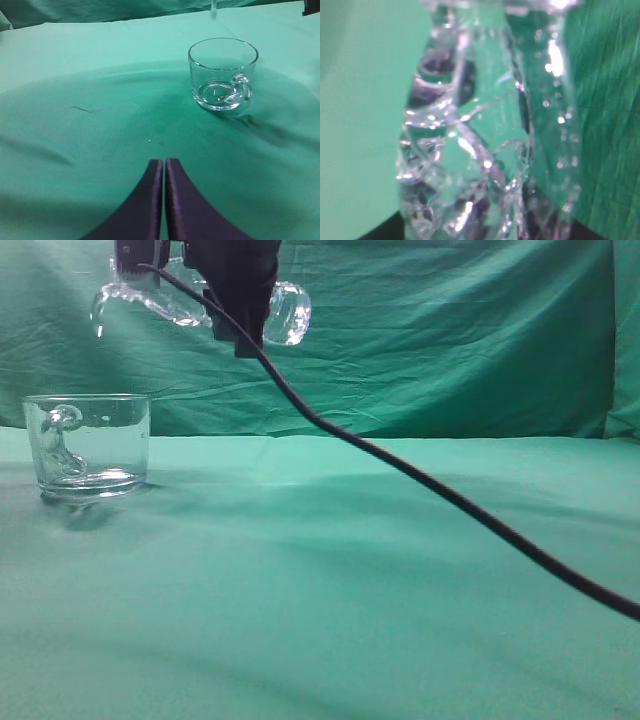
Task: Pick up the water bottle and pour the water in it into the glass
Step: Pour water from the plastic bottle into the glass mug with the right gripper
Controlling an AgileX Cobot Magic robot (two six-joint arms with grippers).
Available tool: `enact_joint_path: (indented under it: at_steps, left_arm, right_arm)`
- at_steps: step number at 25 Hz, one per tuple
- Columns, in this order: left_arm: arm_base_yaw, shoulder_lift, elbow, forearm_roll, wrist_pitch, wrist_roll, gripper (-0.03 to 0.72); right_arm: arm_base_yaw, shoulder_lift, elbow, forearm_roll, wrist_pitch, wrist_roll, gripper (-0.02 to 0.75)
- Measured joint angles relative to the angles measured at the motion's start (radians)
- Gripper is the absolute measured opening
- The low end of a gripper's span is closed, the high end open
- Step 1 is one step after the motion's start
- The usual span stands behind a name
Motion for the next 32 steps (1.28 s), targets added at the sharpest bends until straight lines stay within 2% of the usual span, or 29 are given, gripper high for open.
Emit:
enact_joint_path:
  at_steps: [9, 32]
  left_arm:
    - [0.000, 0.000, 0.000, 0.000, 0.000, 0.000, 0.000]
    - [0.000, 0.000, 0.000, 0.000, 0.000, 0.000, 0.000]
  right_arm:
    - [0.000, 0.000, 0.000, -0.053, -0.005, -0.003, 0.272]
    - [0.000, 0.000, 0.000, -0.057, 0.008, 0.012, 0.272]
